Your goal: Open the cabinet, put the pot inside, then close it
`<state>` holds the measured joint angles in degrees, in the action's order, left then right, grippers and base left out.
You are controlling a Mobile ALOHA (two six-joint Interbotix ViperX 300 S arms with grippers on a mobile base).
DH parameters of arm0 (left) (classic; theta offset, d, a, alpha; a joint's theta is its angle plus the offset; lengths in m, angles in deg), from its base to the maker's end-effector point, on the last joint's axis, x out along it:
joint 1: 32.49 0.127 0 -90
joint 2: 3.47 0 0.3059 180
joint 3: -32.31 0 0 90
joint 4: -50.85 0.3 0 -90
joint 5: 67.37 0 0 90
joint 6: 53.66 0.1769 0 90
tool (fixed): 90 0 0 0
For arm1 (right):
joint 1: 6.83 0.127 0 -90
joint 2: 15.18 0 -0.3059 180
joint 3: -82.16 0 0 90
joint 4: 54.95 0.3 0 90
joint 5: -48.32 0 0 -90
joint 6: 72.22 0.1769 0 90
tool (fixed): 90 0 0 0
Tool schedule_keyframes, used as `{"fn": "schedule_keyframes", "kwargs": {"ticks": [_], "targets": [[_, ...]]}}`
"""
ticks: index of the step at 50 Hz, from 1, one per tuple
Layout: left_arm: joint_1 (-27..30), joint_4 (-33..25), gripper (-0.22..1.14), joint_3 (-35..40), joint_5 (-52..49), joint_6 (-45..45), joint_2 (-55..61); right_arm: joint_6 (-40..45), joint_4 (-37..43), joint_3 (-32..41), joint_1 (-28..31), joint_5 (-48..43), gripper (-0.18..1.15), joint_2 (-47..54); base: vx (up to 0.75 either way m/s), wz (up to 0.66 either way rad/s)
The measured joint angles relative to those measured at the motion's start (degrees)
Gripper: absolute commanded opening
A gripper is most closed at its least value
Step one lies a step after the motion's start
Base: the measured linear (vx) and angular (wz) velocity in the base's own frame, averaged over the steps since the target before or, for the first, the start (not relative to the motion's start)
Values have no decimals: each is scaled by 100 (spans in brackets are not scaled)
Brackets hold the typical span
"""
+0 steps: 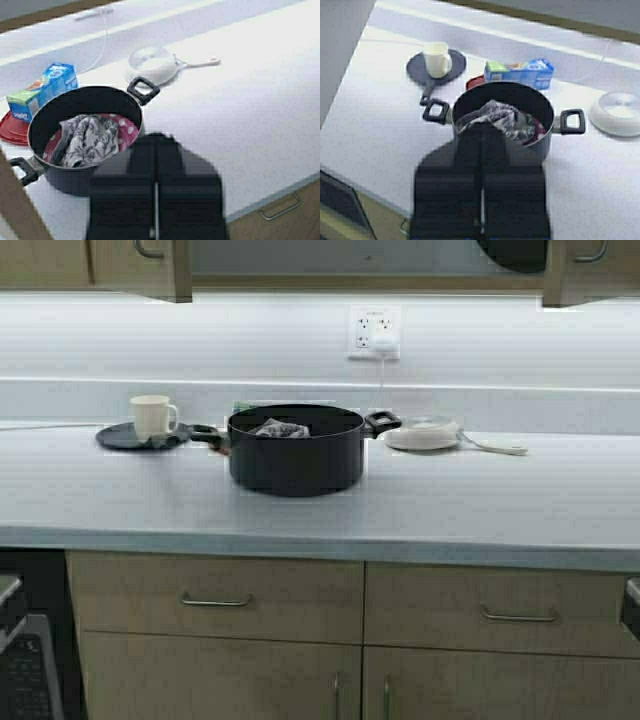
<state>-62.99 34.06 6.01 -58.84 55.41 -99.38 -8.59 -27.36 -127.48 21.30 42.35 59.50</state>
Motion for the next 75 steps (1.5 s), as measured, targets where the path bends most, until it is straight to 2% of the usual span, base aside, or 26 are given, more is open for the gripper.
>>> {"fn": "schedule_keyframes", "kwargs": {"ticks": [14,25,32,38,44,49,53,54,58,61,64,68,75], "targets": [[0,18,2,1573,519,-642,1767,123,-246,1354,-229,-220,5,1608,-1,1],[70,26,3,2435,545,-791,2637,264,-220,1626,-826,-176,5,1898,2,-2],[325,18,3,2347,545,-800,2628,272,-237,1389,-1204,44,5,1749,3,-2],[624,44,3,1819,615,-747,2294,246,-255,993,-1538,88,5,1371,3,-1],[686,35,5,1283,782,-773,1837,290,-246,615,-1811,88,7,993,3,-1],[765,44,20,949,967,-791,1468,325,-237,501,-1837,105,21,765,2,-3],[615,70,44,686,1169,-809,1178,325,-237,448,-1626,114,48,624,1,-1],[571,70,51,615,1222,-809,1107,325,-237,431,-1538,123,60,589,0,0],[369,88,80,360,1415,-835,853,369,-237,316,-1151,123,90,457,0,0],[158,88,99,149,1591,-861,703,563,-185,220,-870,97,105,369,0,0],[-9,88,106,-62,1784,-984,580,835,-114,97,-668,44,106,325,0,0],[-185,88,103,-404,2030,-1380,404,1362,-44,-123,-413,-18,103,272,0,0],[-404,123,103,-1230,2619,-2707,79,2303,9,-773,211,-527,104,237,0,0]]}}
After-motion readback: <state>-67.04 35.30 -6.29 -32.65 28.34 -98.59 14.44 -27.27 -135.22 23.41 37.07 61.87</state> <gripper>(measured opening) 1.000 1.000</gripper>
